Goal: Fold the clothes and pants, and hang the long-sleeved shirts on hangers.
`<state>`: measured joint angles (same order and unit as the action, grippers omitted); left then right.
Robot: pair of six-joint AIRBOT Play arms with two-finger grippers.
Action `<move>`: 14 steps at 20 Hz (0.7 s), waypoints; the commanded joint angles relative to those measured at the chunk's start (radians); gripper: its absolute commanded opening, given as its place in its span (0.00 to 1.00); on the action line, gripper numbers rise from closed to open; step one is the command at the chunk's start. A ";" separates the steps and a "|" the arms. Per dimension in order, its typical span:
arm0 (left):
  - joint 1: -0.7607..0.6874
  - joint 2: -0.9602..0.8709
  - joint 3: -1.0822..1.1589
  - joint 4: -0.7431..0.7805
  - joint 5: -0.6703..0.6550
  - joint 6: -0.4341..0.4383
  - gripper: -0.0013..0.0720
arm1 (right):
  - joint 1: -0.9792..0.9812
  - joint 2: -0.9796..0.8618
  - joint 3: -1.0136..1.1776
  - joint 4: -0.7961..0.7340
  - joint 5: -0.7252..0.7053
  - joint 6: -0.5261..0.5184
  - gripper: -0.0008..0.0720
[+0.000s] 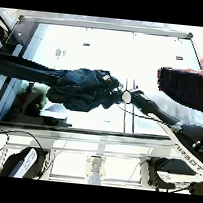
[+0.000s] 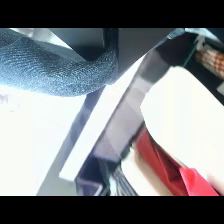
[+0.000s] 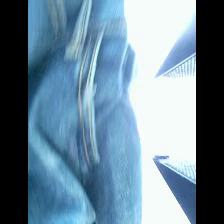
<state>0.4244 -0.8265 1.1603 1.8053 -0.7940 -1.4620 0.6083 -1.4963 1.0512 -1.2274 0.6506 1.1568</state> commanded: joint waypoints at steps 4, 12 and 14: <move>0.001 -0.039 0.001 0.000 -0.041 0.011 0.05 | 0.068 -0.085 0.023 0.103 -0.076 -0.049 0.68; 0.000 -0.042 0.001 -0.017 -0.047 0.011 0.05 | 0.064 -0.132 0.176 0.257 -0.090 -0.048 0.06; 0.000 -0.042 0.001 -0.042 -0.058 0.011 0.05 | 0.065 -0.131 0.285 0.231 -0.044 -0.047 0.05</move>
<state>0.4244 -0.8673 1.1603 1.7893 -0.8398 -1.4506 0.6727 -1.6222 1.2243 -1.0012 0.5697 1.1099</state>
